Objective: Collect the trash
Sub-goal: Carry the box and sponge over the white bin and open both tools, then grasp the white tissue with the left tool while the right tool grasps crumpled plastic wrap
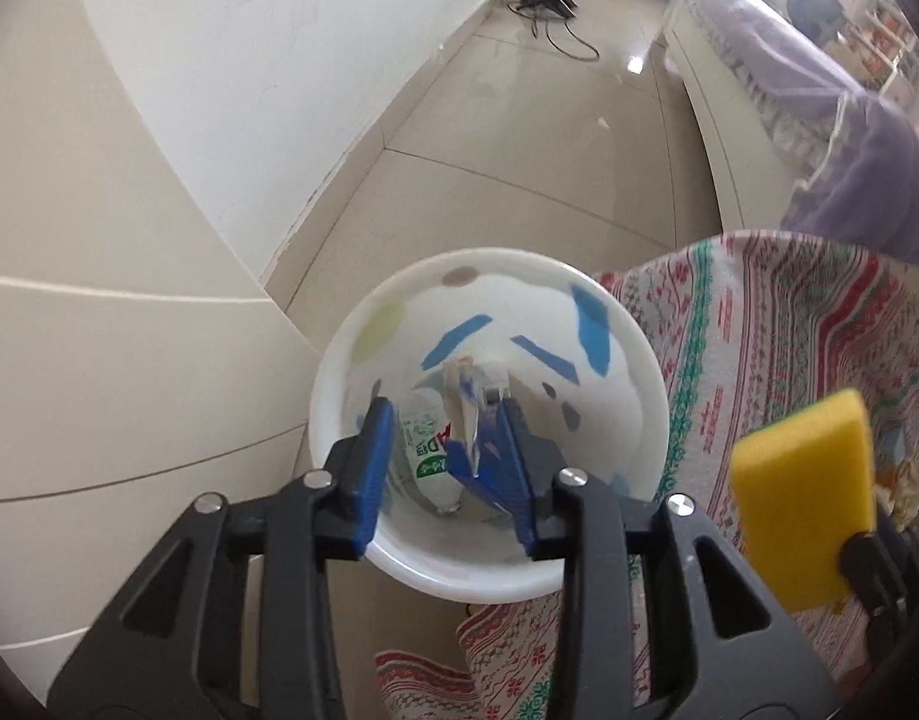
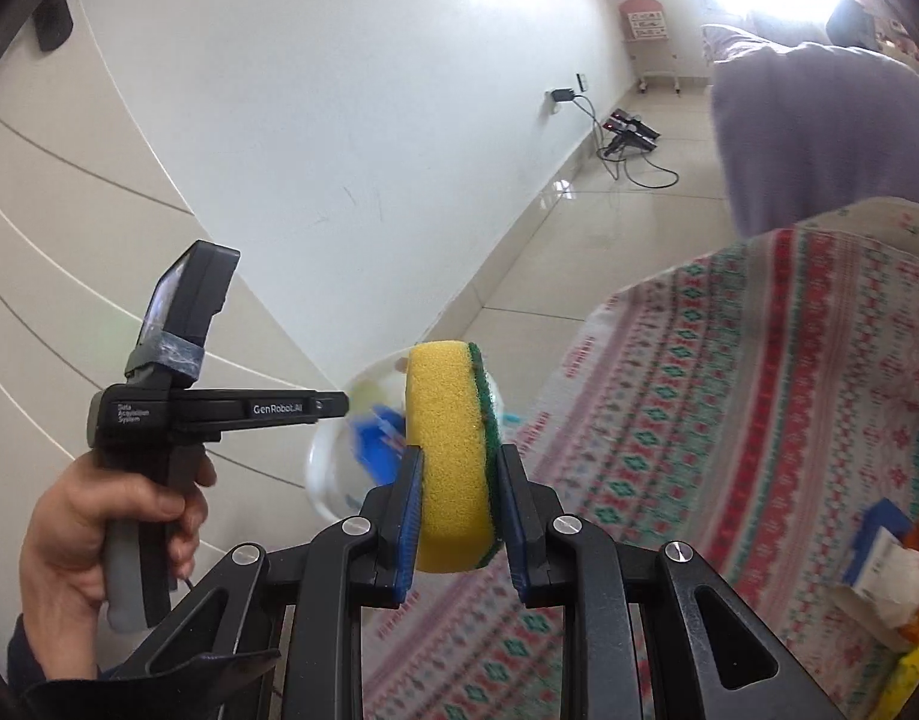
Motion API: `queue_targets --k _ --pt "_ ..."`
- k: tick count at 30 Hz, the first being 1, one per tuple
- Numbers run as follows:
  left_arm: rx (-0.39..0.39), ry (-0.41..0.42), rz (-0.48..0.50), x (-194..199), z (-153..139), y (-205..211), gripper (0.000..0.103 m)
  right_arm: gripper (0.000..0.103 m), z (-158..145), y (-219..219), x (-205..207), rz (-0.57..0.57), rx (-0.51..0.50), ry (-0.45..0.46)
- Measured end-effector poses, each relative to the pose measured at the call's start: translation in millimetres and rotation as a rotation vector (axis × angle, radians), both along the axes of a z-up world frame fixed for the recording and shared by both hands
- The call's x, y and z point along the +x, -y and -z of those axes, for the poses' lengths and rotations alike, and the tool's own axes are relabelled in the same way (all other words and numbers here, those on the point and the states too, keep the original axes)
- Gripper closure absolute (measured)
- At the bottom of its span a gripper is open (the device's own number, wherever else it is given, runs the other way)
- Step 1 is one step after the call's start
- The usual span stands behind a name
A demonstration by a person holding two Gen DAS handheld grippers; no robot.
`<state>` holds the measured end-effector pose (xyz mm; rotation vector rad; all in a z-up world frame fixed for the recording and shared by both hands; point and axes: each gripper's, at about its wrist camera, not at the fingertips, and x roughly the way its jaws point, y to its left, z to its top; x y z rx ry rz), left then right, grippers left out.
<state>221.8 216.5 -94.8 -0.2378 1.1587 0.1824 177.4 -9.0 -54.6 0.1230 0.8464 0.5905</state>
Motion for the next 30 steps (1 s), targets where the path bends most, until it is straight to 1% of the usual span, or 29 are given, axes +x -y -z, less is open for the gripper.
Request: queue_targets --k 5,7,10,12,14,16,18,22,26,30 --pt "-0.122 0.093 -0.105 -14 -22 -21 0.065 0.078 10 -39 15 -0.014 0.001 -0.007" --pt "-0.139 0.105 -0.126 -16 -25 -24 0.065 0.078 14 -53 21 -0.015 -0.020 -0.008" --pt "-0.169 0.115 -0.153 -18 -25 -28 0.065 0.073 16 -70 29 -0.018 -0.028 0.001" --pt "-0.174 0.119 -0.158 -18 -26 -28 0.065 0.049 21 -79 37 -0.018 -0.044 -0.012" --pt "-0.179 0.123 -0.153 -17 -24 -27 0.065 0.048 23 -80 37 -0.010 -0.051 -0.005" --pt "-0.188 0.131 -0.149 -17 -26 -25 0.065 0.048 24 -75 35 -0.019 -0.054 -0.003" --pt "-0.195 0.136 -0.147 -16 -27 -23 0.065 0.048 24 -67 31 -0.008 -0.081 0.001" --pt "-0.197 0.132 -0.111 -11 -28 -8 0.064 0.048 17 -39 18 0.016 -0.118 0.018" --pt "-0.208 0.136 -0.080 -8 -31 7 0.063 0.048 -1 -4 4 0.049 -0.143 0.038" --pt "-0.198 0.133 -0.021 -4 -33 33 0.062 0.048 -25 31 -7 0.095 -0.129 0.055"
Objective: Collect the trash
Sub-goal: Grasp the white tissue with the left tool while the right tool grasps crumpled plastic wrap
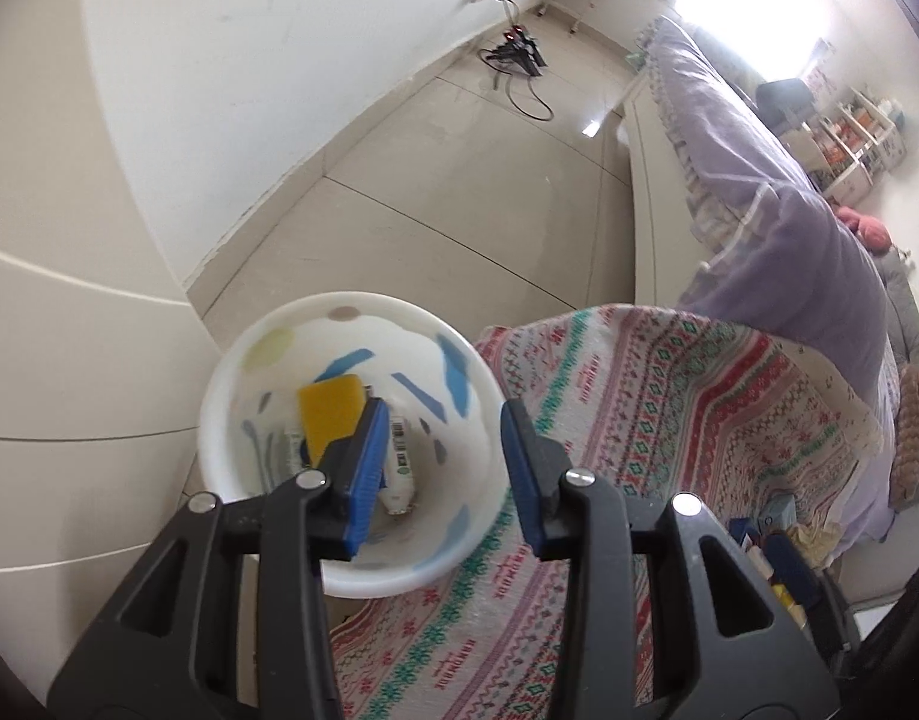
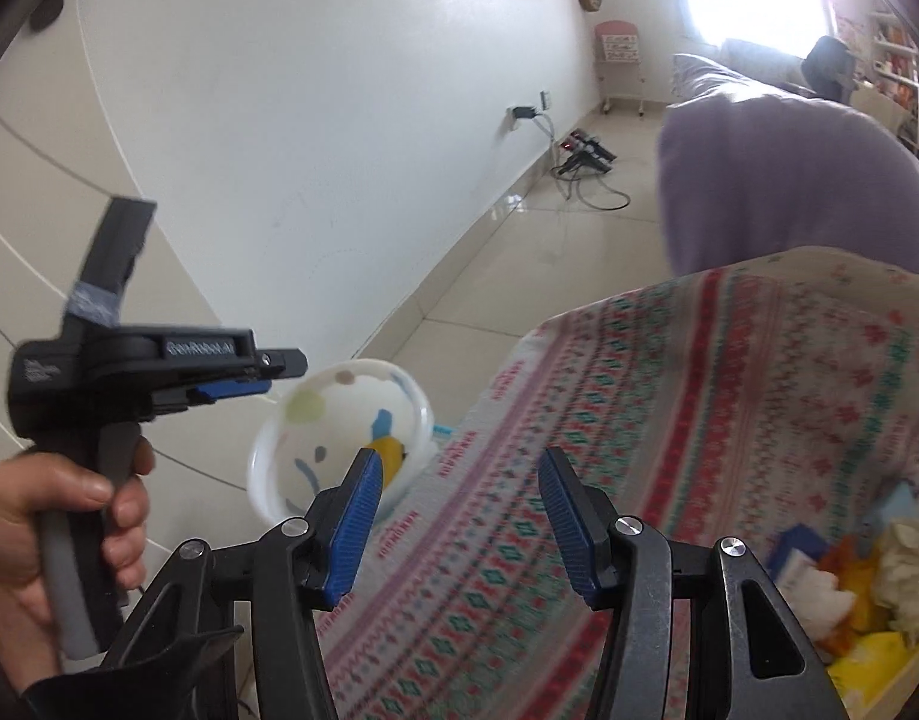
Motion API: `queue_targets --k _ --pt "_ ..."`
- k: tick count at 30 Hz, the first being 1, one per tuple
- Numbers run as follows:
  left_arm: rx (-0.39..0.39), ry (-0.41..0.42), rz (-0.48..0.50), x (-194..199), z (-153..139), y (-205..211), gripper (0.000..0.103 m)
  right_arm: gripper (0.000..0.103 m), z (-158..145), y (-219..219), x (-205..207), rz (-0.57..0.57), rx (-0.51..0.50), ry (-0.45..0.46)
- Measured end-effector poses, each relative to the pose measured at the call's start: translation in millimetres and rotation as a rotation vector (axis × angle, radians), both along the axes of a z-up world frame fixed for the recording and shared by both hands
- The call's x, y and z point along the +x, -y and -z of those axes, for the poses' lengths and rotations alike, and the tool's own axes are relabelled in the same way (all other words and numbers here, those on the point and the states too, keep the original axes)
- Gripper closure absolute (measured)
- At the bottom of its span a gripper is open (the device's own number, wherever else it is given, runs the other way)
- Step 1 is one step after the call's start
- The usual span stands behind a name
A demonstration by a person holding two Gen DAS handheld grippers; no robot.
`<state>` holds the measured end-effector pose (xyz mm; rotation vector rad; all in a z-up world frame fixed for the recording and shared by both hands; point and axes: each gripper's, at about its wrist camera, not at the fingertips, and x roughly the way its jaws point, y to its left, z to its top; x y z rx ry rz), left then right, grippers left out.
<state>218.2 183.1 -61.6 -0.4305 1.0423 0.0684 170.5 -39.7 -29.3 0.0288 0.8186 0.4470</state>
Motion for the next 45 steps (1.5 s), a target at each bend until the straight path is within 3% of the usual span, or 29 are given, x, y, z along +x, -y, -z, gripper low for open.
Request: queue_targets --k 7,12,17,24,31,43,44,45 --pt "-0.026 0.009 0.151 5 -5 60 0.055 0.045 -40 74 -24 0.096 0.003 0.044" --pt "-0.056 0.015 0.271 3 -8 110 0.054 0.038 -58 148 -41 0.267 -0.028 0.128" --pt "-0.077 0.019 0.398 -2 -13 166 0.054 0.038 -51 210 -40 0.414 -0.015 0.131" --pt "-0.108 -0.005 0.576 -14 -8 250 0.053 0.038 -28 268 -33 0.497 0.003 0.065" --pt "-0.125 -0.058 0.655 -21 8 303 0.053 0.038 -11 277 -30 0.476 0.023 0.007" --pt "-0.069 -0.087 0.651 -16 27 316 0.053 0.038 7 274 -23 0.449 -0.002 -0.058" --pt "-0.064 -0.091 0.648 -15 28 317 0.056 0.038 9 274 -22 0.450 -0.004 -0.069" --pt "-0.060 -0.096 0.647 -14 30 318 0.067 0.038 10 273 -21 0.452 -0.007 -0.074"
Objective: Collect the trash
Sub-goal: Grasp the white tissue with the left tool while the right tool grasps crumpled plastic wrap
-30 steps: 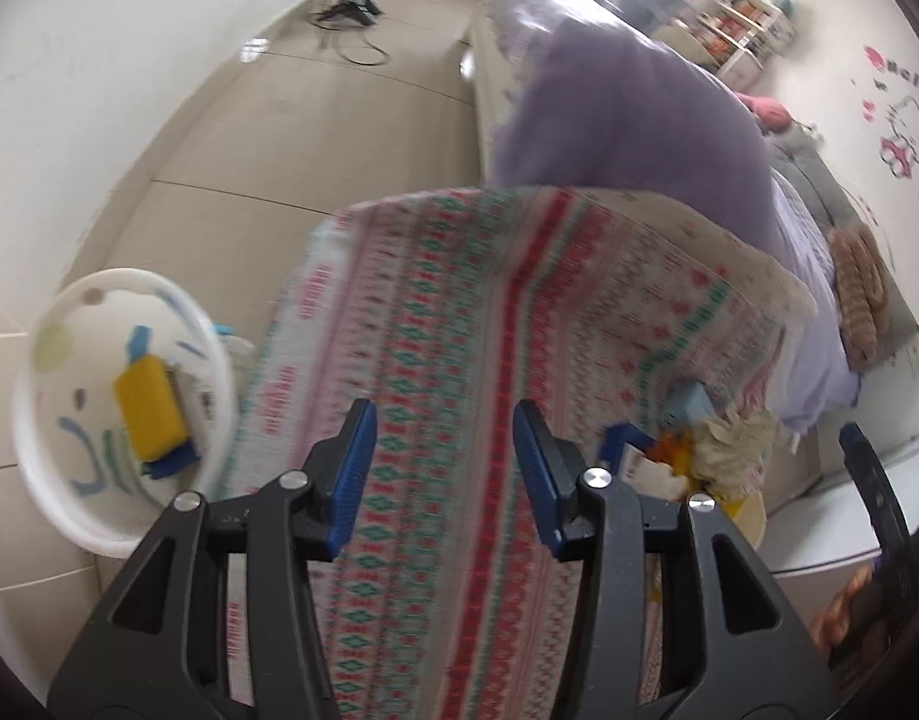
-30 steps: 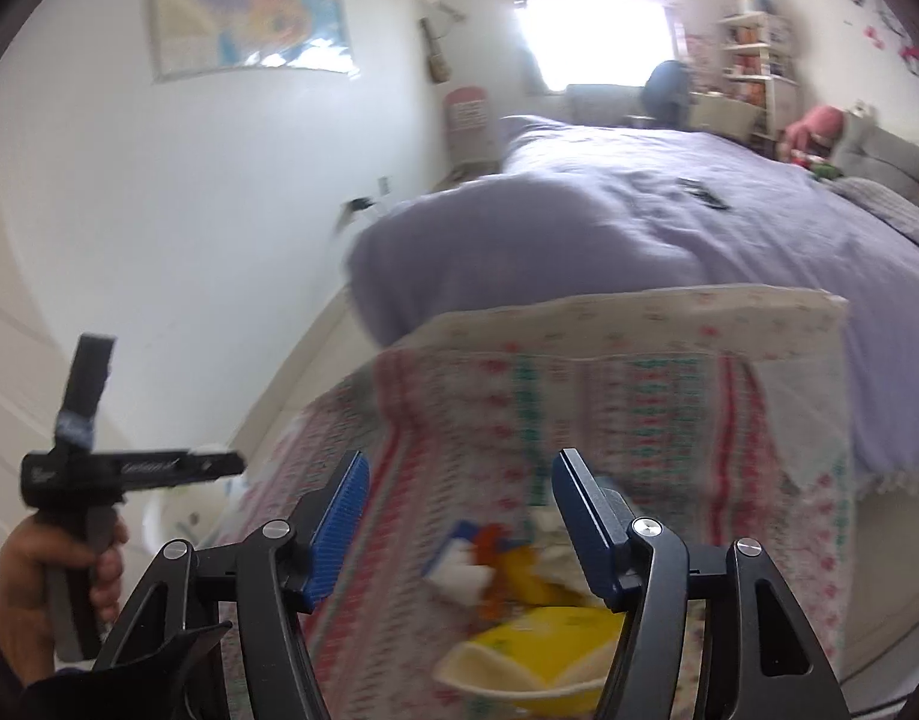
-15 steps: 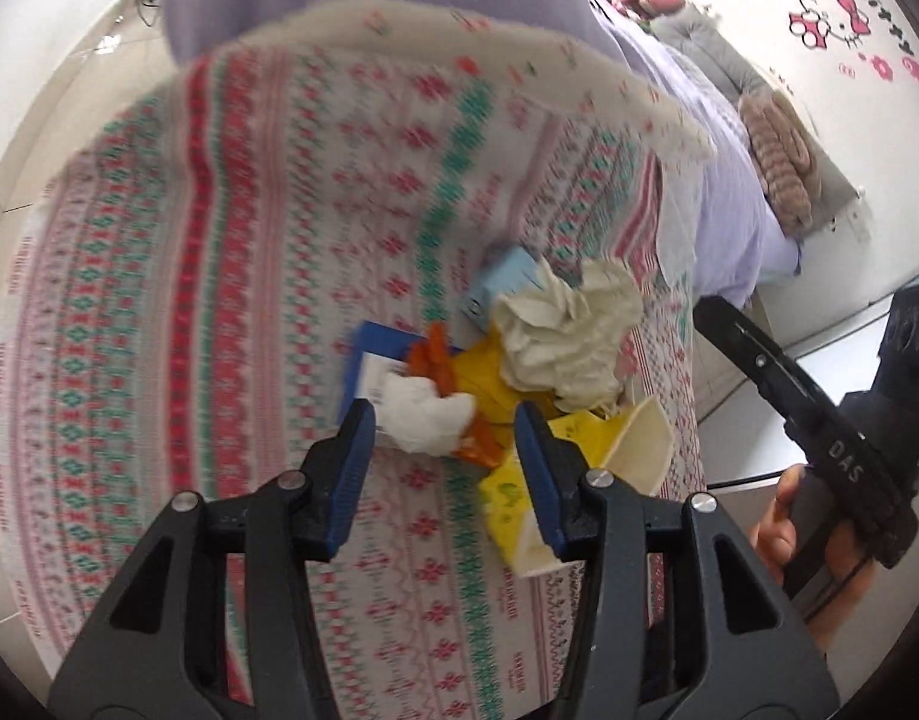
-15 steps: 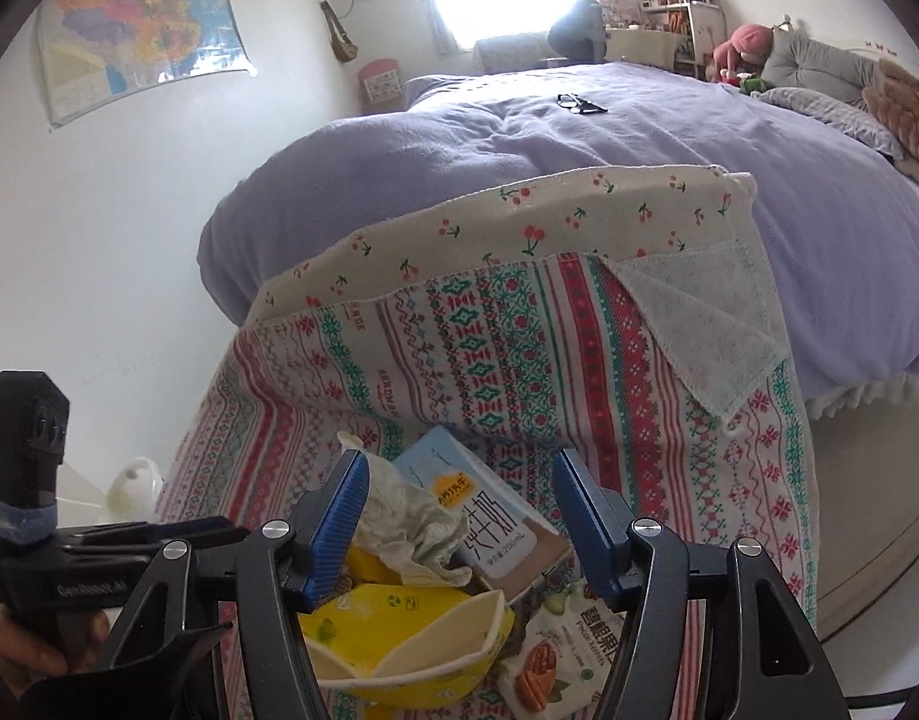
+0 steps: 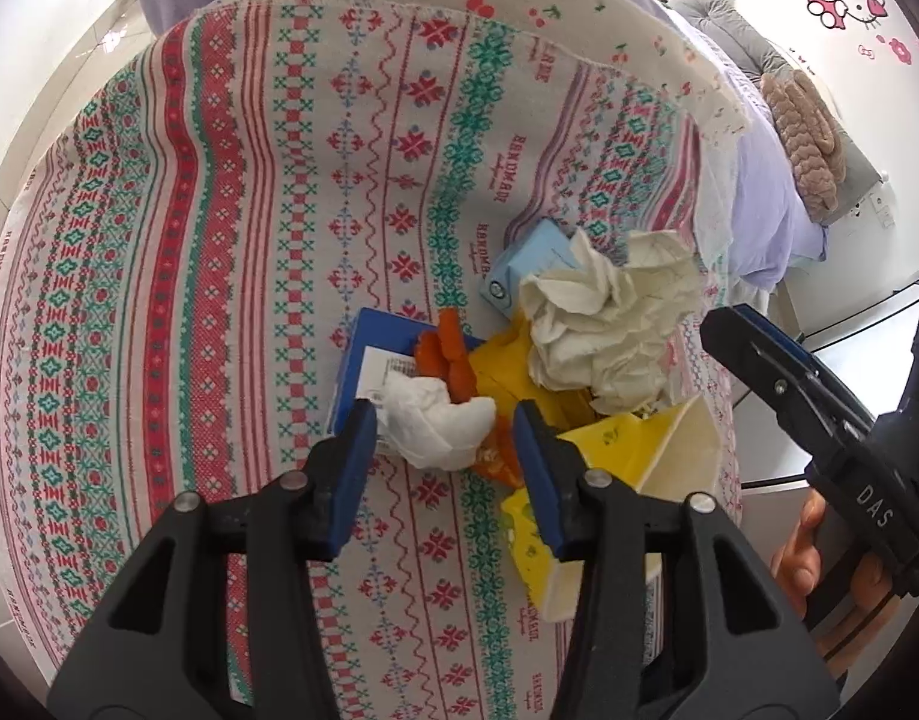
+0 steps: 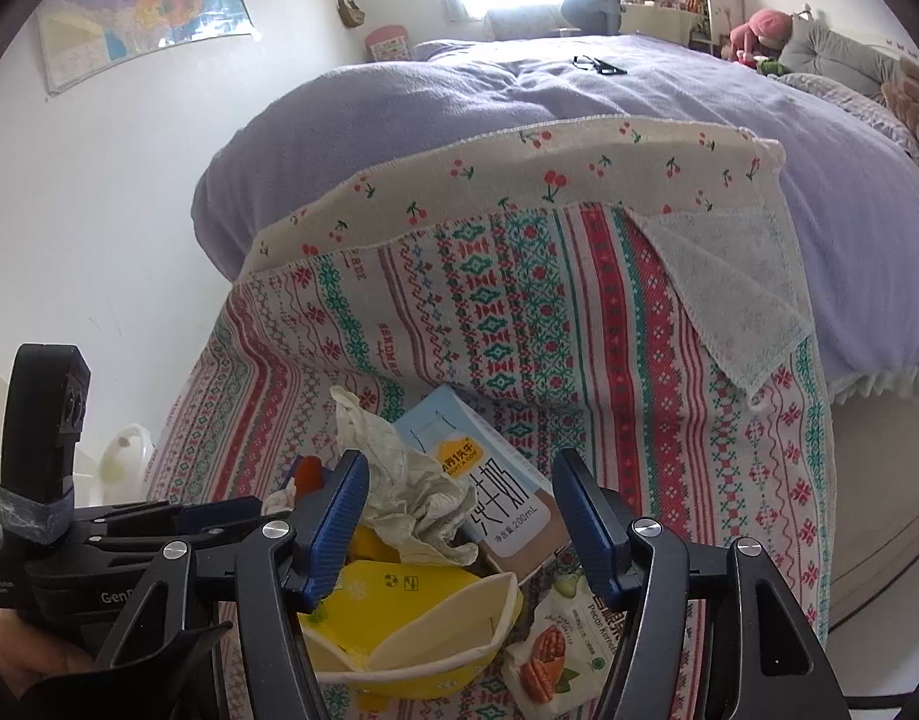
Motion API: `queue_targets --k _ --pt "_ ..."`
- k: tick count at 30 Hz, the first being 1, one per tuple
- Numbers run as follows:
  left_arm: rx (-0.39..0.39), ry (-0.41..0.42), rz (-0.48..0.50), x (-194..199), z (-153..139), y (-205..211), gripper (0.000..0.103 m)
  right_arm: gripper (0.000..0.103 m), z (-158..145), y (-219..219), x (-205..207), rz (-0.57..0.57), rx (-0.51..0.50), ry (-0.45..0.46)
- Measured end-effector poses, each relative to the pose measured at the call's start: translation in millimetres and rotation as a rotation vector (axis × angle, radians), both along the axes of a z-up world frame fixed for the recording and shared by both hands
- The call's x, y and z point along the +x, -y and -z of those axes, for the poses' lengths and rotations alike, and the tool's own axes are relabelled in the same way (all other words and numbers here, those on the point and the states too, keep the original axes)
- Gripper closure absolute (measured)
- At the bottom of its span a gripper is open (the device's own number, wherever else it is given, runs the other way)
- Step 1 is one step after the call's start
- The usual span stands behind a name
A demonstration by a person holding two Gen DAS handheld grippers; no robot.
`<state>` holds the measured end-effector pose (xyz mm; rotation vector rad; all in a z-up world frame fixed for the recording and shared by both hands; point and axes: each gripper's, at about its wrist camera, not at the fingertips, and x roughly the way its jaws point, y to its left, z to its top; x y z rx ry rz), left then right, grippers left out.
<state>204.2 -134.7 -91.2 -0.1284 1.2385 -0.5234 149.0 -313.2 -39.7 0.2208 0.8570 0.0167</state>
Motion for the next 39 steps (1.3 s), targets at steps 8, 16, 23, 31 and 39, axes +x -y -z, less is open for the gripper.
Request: queue_targets --k 8,16,23,31,39 --pt "-0.012 -0.023 -0.012 3 6 8 0.083 0.038 5 -4 3 -0.010 -0.007 -0.016" --pt "-0.072 -0.018 -0.042 6 -3 -15 0.083 0.038 13 -5 9 -0.025 0.007 -0.043" --pt "-0.088 -0.009 -0.062 7 -4 -37 0.083 0.039 21 -23 19 -0.079 -0.007 -0.066" --pt "-0.076 0.013 -0.062 5 -11 -41 0.083 0.087 22 -28 21 -0.099 -0.021 -0.054" --pt "-0.090 0.020 -0.072 5 -15 -50 0.083 0.092 8 -12 9 -0.061 0.049 0.021"
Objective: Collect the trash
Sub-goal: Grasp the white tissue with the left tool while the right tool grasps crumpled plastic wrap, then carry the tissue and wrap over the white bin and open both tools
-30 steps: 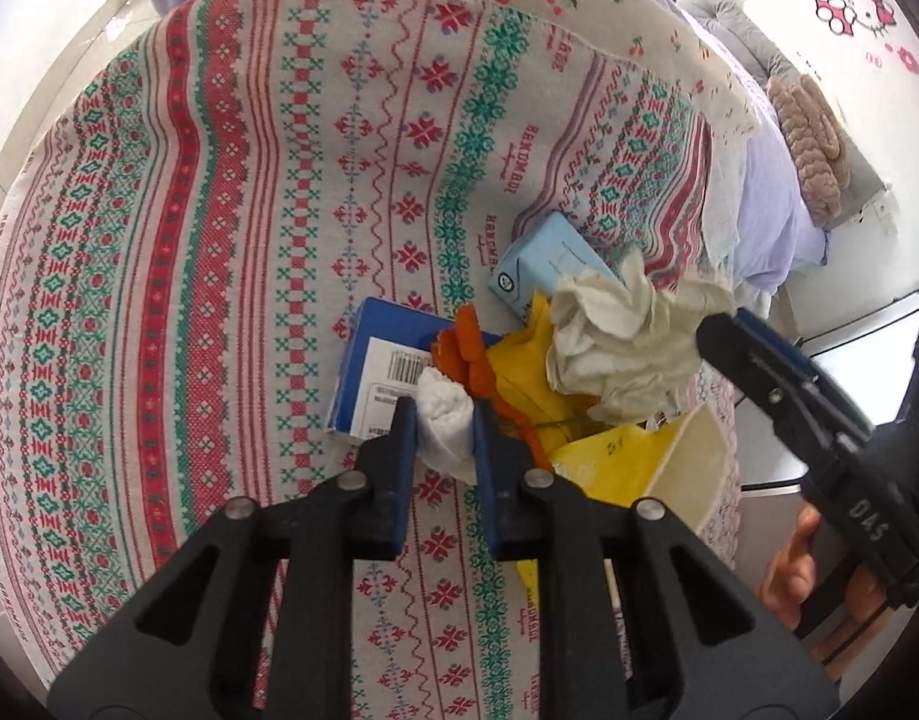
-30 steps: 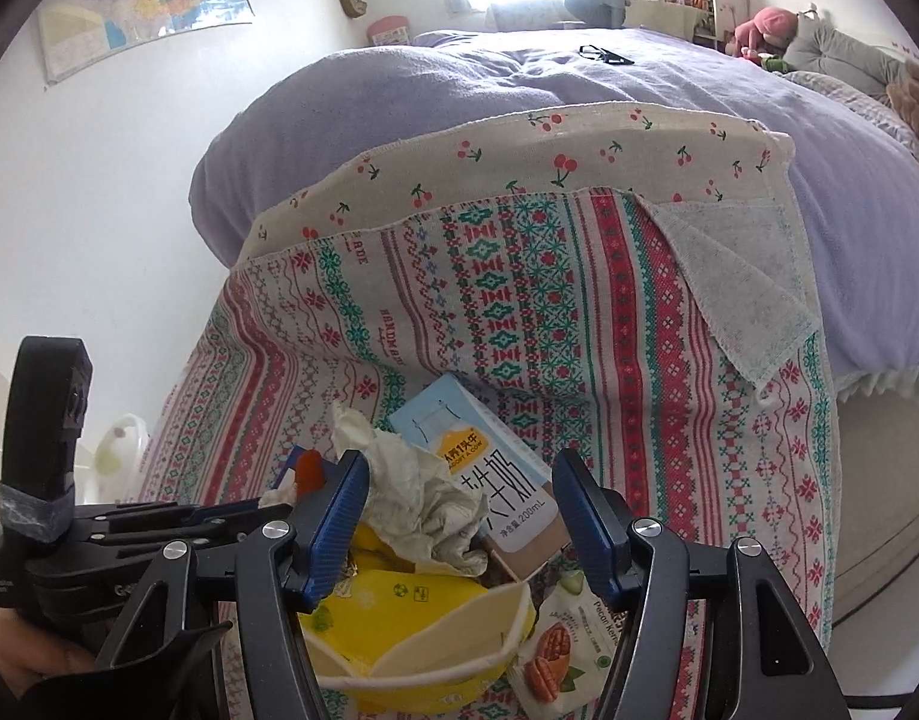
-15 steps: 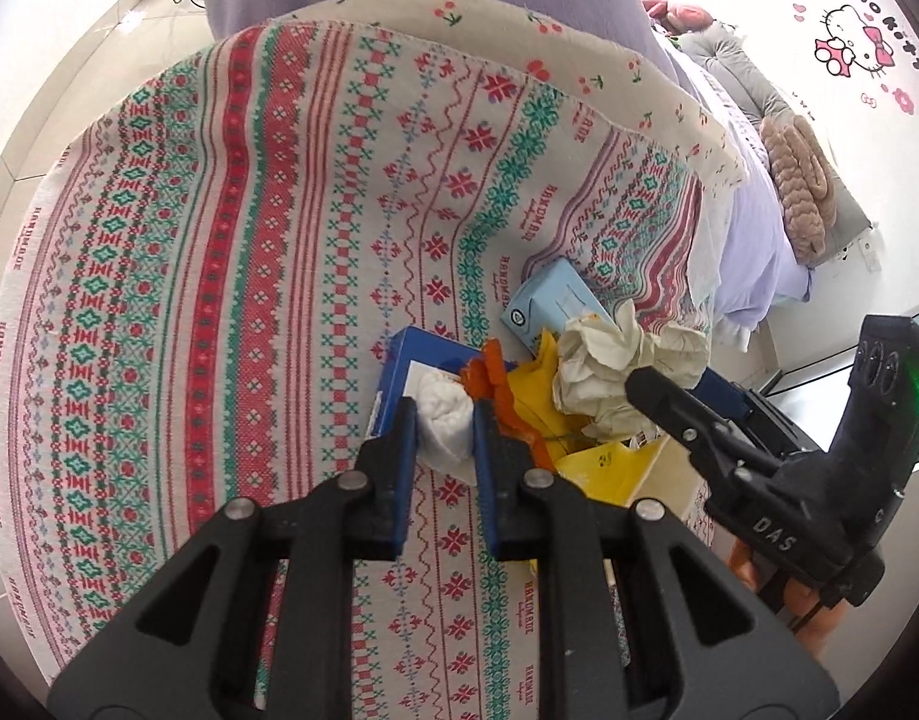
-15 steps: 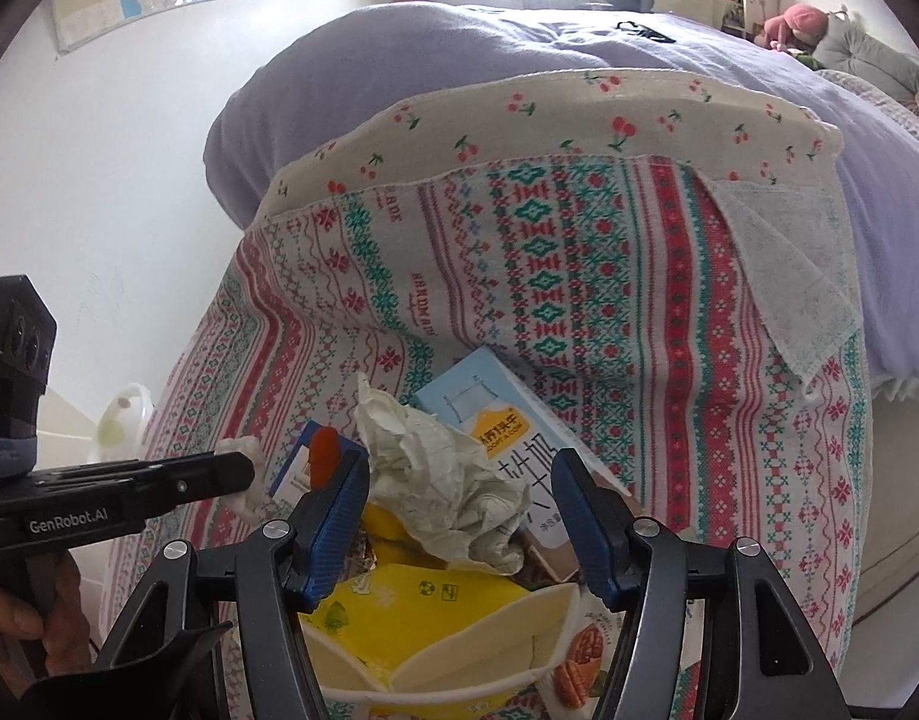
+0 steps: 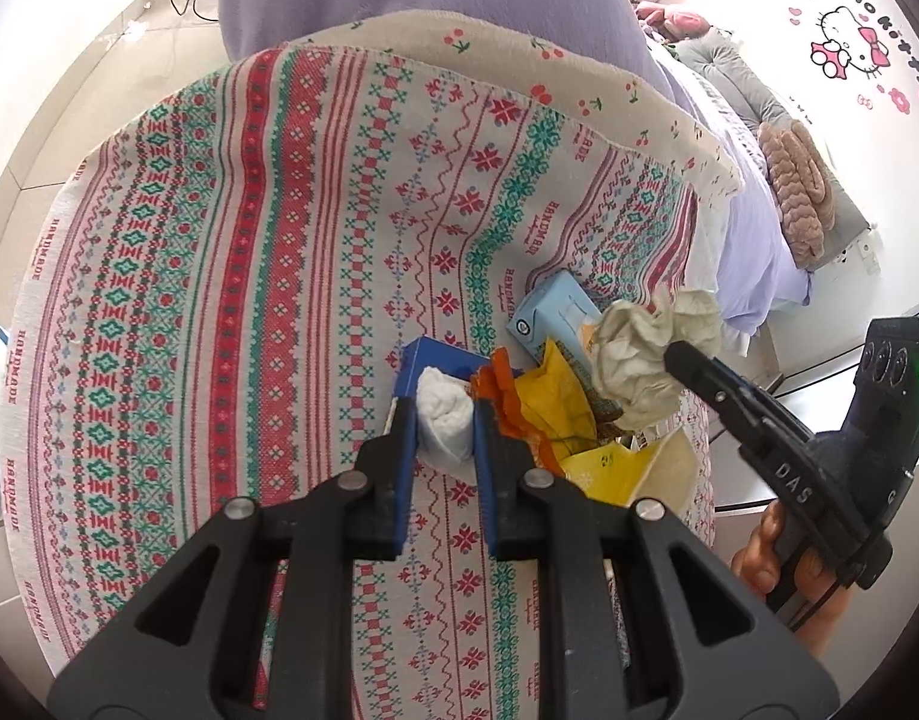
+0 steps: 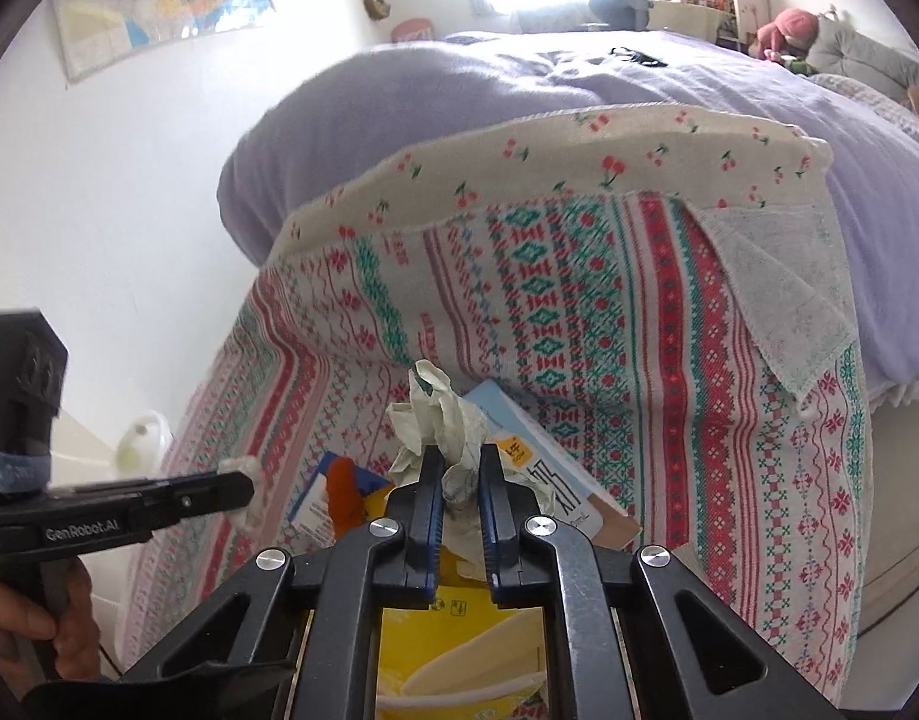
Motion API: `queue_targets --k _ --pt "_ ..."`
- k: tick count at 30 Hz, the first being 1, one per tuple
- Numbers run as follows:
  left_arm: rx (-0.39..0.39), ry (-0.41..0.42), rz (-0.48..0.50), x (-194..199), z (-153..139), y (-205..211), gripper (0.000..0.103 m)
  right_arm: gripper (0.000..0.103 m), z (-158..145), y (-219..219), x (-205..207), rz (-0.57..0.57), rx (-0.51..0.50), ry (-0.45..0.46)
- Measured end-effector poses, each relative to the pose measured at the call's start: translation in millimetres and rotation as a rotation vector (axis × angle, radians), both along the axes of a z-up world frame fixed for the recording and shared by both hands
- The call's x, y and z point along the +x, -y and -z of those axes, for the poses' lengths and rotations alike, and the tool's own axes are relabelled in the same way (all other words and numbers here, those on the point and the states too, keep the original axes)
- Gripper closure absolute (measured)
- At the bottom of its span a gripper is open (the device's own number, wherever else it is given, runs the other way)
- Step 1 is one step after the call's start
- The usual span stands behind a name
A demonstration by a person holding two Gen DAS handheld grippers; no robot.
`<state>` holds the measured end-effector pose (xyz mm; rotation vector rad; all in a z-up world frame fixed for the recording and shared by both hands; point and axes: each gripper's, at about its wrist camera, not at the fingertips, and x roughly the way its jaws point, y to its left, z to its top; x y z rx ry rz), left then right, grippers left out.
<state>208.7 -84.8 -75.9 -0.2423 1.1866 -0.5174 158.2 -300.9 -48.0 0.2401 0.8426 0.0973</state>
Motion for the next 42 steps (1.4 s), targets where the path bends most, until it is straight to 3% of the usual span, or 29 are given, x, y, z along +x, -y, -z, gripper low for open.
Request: queue_targets --k 9,32,42 --pt "-0.004 0.018 -0.015 -2 -7 -13 0.083 0.092 -13 7 -11 0.015 0.026 0.064" --pt "-0.020 0.055 -0.092 -1 -24 -59 0.083 0.093 -39 -41 -27 -0.078 0.005 0.198" --pt "-0.012 0.067 -0.217 1 -28 -124 0.083 0.093 -39 -123 -19 -0.224 -0.007 0.204"
